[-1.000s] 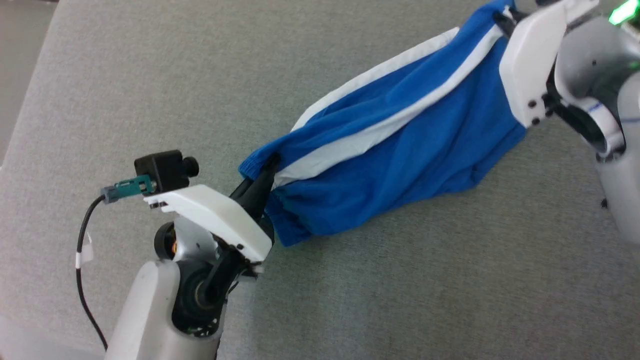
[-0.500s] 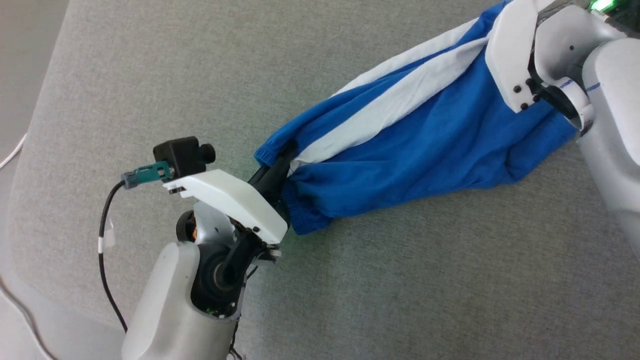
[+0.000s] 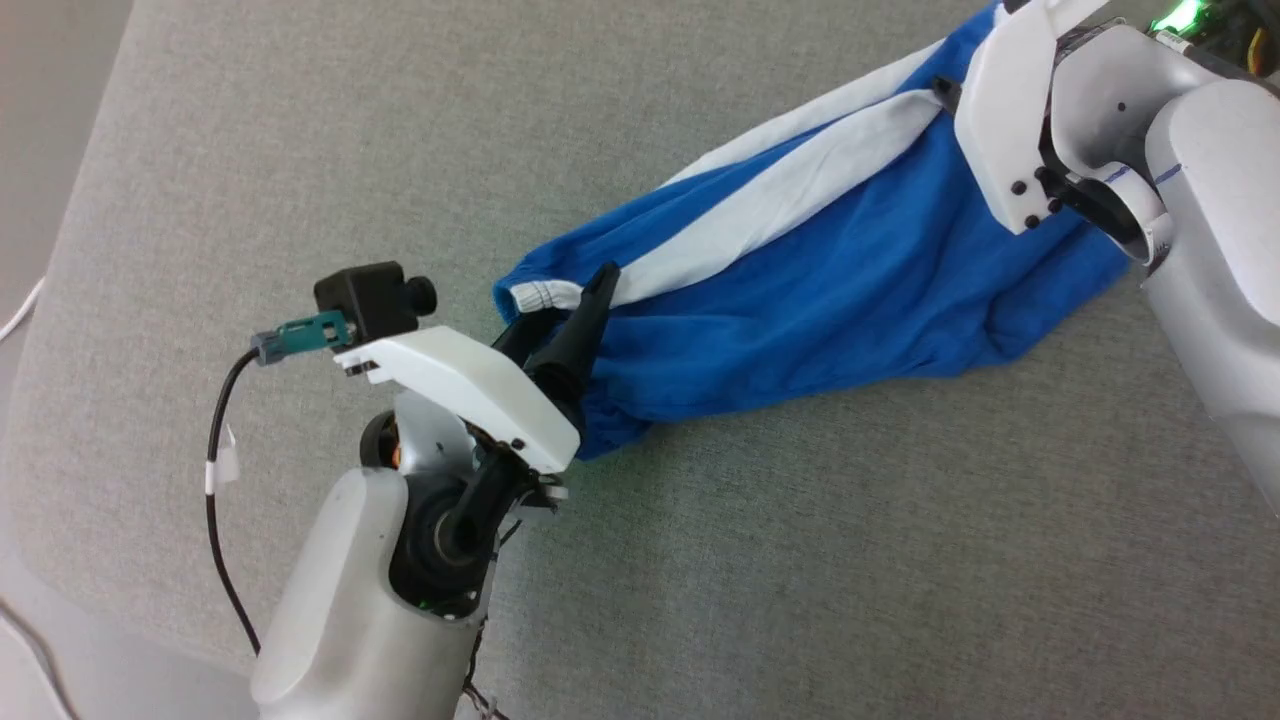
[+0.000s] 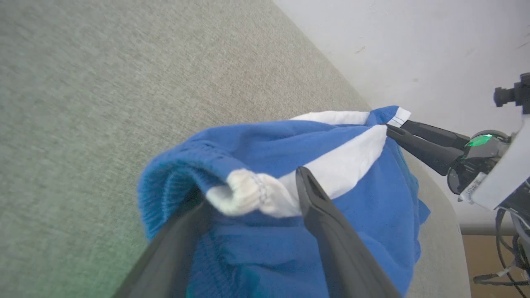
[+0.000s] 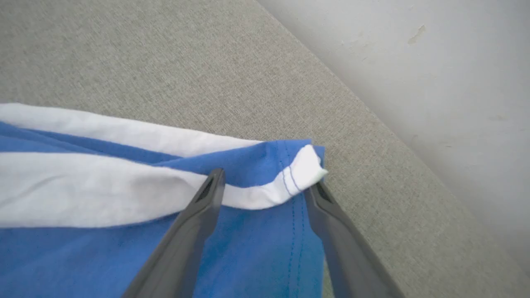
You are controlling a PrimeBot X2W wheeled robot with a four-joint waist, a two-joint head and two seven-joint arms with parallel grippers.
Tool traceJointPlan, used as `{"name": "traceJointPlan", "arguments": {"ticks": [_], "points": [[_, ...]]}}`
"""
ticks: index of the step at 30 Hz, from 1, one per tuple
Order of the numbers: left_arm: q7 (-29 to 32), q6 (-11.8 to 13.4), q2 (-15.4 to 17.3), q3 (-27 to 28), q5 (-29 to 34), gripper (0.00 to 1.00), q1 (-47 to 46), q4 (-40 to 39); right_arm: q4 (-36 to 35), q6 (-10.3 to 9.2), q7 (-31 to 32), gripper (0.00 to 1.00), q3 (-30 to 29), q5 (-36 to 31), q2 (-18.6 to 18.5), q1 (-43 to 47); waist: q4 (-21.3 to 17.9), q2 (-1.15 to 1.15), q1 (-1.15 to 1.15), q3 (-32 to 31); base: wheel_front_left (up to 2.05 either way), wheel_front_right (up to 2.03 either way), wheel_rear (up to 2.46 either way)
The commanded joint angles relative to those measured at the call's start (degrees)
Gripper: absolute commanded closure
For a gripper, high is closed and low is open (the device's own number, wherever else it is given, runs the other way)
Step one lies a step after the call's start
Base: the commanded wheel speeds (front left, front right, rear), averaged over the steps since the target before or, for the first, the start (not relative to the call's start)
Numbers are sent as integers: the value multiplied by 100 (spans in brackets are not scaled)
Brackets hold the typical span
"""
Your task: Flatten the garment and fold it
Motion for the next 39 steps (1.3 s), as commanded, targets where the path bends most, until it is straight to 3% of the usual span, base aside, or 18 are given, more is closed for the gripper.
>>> {"name": "traceJointPlan", "arguments": {"ticks": [1, 12, 16, 20, 26, 30, 34, 39], "points": [[-28, 3, 29, 22, -1, 0, -9, 44, -3, -5, -46, 0, 10, 55, -13, -11, -66, 0, 0, -139, 0, 0, 0], [-408, 202, 244, 171, 259, 0, 598, -435, -589, -5, -660, 0, -453, 607, -317, 878, -230, 0, 0, -1038, 0, 0, 0], [-802, 257, 346, 252, 523, 0, 878, -735, -1038, -5, -1144, 0, -916, 501, -292, 1471, -327, 0, 0, -1255, 0, 0, 0], [-1371, 259, 534, 215, 1056, 0, 1183, -957, -1609, -5, -1826, 0, -1538, -65, -190, 2209, -378, 0, 0, -1417, 0, 0, 0], [-2309, 253, 523, 267, 1454, 0, 1741, -984, -2632, -5, -2711, 0, -2413, -1388, 212, 3664, -406, 0, 0, -1633, 0, 0, 0], [-2884, 195, 524, 225, 1703, 0, 2155, -805, -3250, -5, -3178, 0, -3048, -2068, 909, 4812, -418, 0, 0, -1765, 0, 0, 0], [-3101, 236, 481, 182, 1885, 0, 2497, -558, -3675, -5, -3608, 0, -3477, -2469, 1525, 5752, -445, 0, 0, -1886, 0, 0, 0], [-3145, 299, 335, 143, 1844, 0, 2702, -441, -3820, -5, -3876, 0, -3703, -2321, 1677, 6325, -474, 0, 0, -2033, 0, 0, 0]]}}
